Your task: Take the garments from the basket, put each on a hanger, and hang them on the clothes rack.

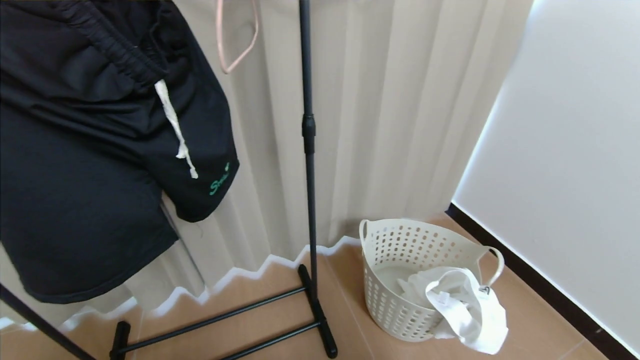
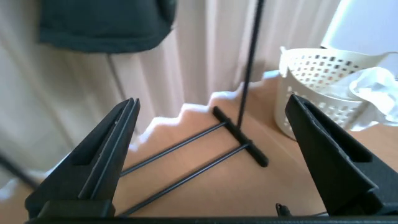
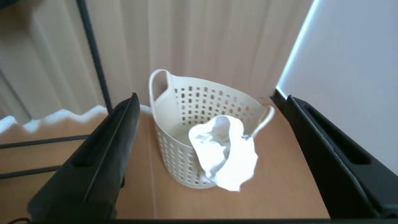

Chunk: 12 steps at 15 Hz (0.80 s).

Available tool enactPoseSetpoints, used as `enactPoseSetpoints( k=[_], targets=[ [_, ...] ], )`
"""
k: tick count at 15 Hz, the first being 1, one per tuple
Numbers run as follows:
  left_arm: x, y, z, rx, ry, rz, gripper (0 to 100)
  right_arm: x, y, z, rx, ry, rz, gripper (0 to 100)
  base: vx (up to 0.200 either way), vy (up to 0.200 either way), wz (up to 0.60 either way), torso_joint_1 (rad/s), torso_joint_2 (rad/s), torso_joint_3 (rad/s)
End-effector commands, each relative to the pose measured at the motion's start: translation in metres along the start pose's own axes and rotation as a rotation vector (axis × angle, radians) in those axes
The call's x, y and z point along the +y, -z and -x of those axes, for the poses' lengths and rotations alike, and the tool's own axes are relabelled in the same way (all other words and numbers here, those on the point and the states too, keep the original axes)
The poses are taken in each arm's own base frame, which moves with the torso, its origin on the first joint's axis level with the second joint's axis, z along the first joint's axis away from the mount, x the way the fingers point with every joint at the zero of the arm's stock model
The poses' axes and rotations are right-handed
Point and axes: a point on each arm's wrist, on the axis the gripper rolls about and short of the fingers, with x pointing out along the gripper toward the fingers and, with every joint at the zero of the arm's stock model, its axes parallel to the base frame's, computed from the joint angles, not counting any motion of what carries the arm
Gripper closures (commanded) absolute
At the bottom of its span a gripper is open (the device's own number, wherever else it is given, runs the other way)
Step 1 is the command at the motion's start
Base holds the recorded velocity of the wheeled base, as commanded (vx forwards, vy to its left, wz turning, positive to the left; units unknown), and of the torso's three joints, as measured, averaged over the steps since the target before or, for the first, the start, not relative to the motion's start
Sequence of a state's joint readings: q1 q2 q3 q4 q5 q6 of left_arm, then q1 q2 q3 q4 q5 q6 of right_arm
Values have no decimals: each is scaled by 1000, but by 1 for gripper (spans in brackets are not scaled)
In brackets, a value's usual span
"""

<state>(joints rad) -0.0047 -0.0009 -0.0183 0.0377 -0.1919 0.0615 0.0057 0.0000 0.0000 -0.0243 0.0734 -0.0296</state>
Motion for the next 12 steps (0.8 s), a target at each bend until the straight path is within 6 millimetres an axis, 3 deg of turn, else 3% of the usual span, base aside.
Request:
enactPoseSetpoints(
  k=[1,2,6,12],
  targets=[
    [0,0,0,1,0,0,0,0,0,0,1,-1,1,0,0,0,-600,-2,2,2],
    [0,0,0,1,0,0,0,0,0,0,1,-1,-1,0,0,0,-600,2,2,2],
    [0,0,0,1,0,0,0,0,0,0,1,-1,-1,0,0,0,0,0,0,0],
    [0,0,0,1,0,2,0,0,0,0,1,-1,-1,0,0,-200,0,5,3,2]
  ],
)
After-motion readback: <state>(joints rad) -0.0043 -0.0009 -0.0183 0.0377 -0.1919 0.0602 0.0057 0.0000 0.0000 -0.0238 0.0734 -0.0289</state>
